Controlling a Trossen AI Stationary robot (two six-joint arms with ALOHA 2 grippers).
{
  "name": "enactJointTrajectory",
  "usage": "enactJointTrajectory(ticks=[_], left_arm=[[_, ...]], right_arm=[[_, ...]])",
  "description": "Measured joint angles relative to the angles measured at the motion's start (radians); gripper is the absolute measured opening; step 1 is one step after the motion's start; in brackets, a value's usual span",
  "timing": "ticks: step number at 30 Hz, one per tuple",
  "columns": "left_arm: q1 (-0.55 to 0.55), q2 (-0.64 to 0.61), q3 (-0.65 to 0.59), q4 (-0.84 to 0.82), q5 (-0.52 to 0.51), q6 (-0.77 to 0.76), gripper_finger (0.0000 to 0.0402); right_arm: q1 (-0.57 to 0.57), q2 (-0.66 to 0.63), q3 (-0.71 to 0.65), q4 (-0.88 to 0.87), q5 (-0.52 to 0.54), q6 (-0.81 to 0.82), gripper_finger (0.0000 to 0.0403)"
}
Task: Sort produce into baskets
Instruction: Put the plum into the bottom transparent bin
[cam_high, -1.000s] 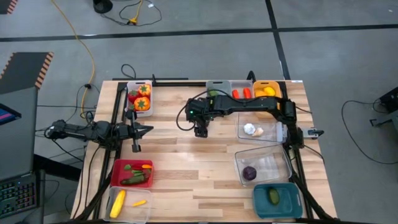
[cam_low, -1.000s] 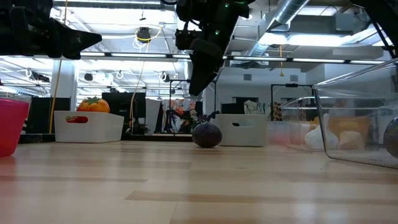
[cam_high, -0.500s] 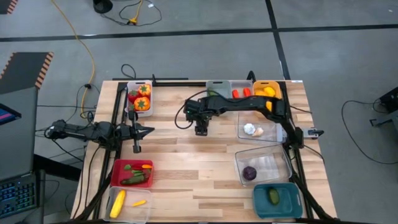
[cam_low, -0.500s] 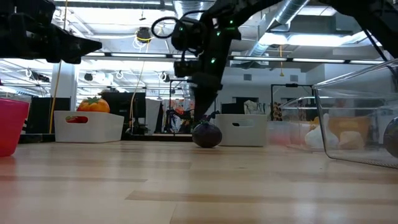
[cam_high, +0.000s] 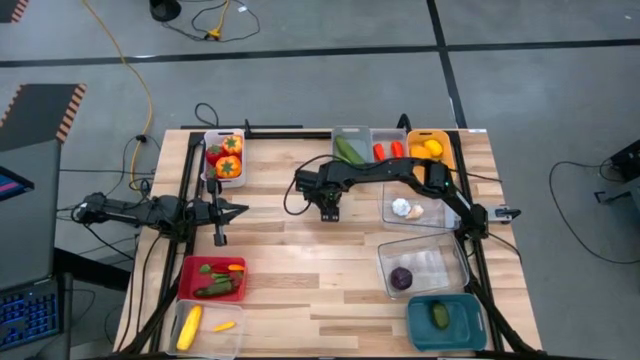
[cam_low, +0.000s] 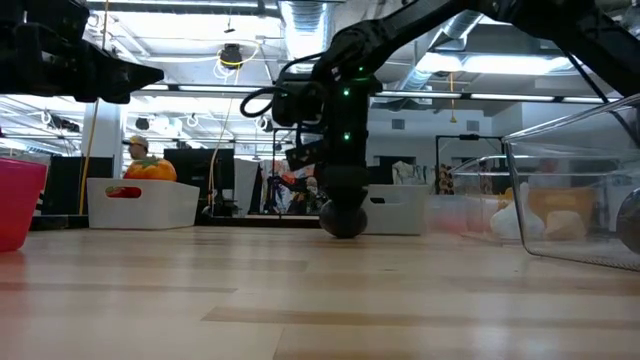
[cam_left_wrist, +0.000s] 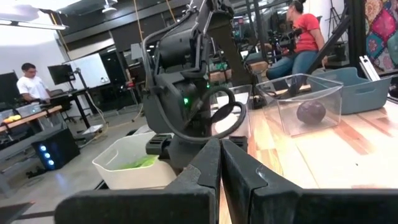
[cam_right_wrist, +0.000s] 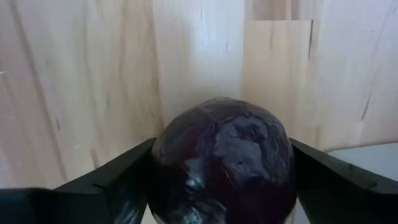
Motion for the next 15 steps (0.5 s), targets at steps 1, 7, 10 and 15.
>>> enactJointTrajectory(ticks=[1,7,10,15], left_arm=[[0.000,0.000,0.000,0.000,0.000,0.000,0.0000],[0.000,0.000,0.000,-0.004,0.000,0.000,0.0000],[0.000,0.000,0.000,-0.005,0.000,0.000,0.0000],[0.000,0.000,0.000,-0.009,-0.001,0.002,0.0000]], right_arm=[[0.001,0.001,0.001,-0.001,0.002,0.000,0.0358],[0.000,-0.002,0.001,-0.003,-0.008,0.000,0.0308],[0.004,-0.009,0.000,-0.010,-0.009,0.000,0.0306],[0.036,-0.019,0.093,-0.161,-0.017,0.002,0.0316]])
